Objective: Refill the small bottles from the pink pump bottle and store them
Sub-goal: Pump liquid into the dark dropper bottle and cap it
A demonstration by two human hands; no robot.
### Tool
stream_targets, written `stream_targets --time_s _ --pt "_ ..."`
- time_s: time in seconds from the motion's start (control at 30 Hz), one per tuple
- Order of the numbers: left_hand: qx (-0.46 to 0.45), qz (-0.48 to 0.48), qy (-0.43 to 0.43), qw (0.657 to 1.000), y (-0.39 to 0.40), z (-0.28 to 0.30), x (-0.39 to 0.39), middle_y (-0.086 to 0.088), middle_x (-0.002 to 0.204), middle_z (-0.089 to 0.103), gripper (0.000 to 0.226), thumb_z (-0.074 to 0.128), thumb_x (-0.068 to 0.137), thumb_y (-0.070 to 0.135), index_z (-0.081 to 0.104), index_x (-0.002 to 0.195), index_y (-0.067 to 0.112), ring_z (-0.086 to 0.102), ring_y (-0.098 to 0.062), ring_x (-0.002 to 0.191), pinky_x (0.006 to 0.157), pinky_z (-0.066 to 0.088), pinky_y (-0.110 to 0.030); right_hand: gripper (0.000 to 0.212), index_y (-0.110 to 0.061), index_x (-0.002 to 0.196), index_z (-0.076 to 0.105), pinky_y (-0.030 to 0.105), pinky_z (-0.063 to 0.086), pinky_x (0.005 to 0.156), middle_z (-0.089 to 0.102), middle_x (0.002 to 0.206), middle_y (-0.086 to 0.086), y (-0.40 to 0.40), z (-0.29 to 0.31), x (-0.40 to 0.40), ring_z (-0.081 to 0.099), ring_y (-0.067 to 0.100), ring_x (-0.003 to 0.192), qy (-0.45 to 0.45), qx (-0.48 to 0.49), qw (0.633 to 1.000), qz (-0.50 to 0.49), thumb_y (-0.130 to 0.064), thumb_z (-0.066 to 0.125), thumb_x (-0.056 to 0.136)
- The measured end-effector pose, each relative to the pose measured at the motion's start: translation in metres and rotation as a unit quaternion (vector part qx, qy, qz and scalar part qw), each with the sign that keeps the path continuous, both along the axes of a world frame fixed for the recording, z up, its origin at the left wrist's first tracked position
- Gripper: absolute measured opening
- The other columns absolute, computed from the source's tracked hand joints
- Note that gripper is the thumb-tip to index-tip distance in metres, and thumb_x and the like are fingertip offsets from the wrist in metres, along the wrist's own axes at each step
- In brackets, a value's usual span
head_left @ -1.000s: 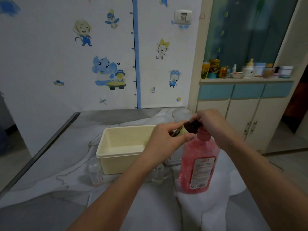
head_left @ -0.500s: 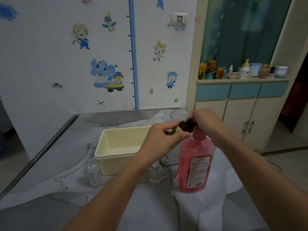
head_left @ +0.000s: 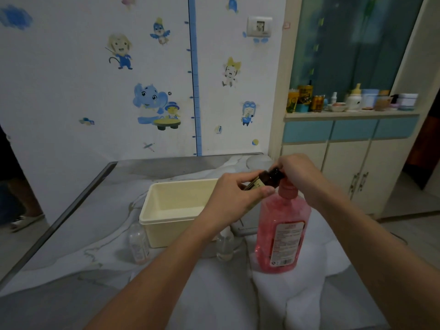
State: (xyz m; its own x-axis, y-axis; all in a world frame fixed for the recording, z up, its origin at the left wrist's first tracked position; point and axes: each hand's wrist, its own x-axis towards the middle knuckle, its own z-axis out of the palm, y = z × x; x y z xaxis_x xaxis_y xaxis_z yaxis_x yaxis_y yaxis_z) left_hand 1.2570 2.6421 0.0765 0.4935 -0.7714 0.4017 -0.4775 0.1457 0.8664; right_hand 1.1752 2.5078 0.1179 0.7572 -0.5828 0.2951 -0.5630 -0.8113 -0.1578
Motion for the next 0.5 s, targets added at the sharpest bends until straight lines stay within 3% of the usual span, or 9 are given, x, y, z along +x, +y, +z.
stream_targets --time_s 0.13,0.27,0.37,0.43,0.5 --pt "0.001 -0.004 0.002 1.0 0.001 -0.001 0.0 -0.009 0.09 0.074 0.032 0.076 0.078 0.029 0.07 0.109 0.035 0.057 -0.007 0.067 0.063 0.047 -0.022 0.025 -0.016 0.093 0.073 0.023 0.037 0.055 0.053 0.055 -0.005 0.003 0.001 0.002 0.051 0.013 0.057 0.031 -0.036 0.999 -0.001 -0.005 0.061 0.074" --pt "0.007 0.002 -0.007 1.0 -0.001 -0.005 0.001 -0.006 0.093 0.074 0.033 0.077 0.077 0.031 0.068 0.106 0.042 0.06 -0.007 0.071 0.066 0.051 -0.025 0.025 -0.022 0.101 0.071 0.025 0.04 0.071 0.07 0.089 0.003 0.01 -0.002 0.003 0.063 0.021 0.088 0.075 -0.073 0.994 -0.032 -0.014 0.064 0.078" --pt "-0.001 0.001 -0.007 1.0 0.0 -0.005 -0.001 -0.007 0.096 0.074 0.034 0.078 0.076 0.03 0.064 0.099 0.051 0.06 -0.008 0.073 0.068 0.052 -0.028 0.026 -0.019 0.106 0.069 0.026 0.044 0.083 0.07 0.1 0.005 0.013 -0.002 0.003 0.062 0.022 0.099 0.078 -0.075 0.994 -0.029 -0.015 0.065 0.08" --pt "0.001 0.0 -0.004 1.0 0.0 -0.004 -0.001 -0.008 0.096 0.074 0.034 0.077 0.077 0.029 0.063 0.099 0.05 0.06 -0.008 0.073 0.067 0.051 -0.026 0.027 -0.015 0.105 0.068 0.026 0.044 0.08 0.069 0.096 0.006 0.011 -0.001 0.001 0.062 0.023 0.094 0.055 -0.045 0.997 -0.038 -0.01 0.063 0.079" --pt "0.004 -0.001 0.002 1.0 0.0 -0.002 -0.001 -0.008 0.094 0.074 0.033 0.077 0.077 0.03 0.065 0.103 0.046 0.059 -0.007 0.07 0.064 0.049 -0.022 0.028 -0.01 0.104 0.069 0.024 0.044 0.065 0.063 0.078 0.004 0.011 0.0 -0.003 0.058 0.02 0.074 0.027 0.003 0.999 -0.024 -0.007 0.059 0.078"
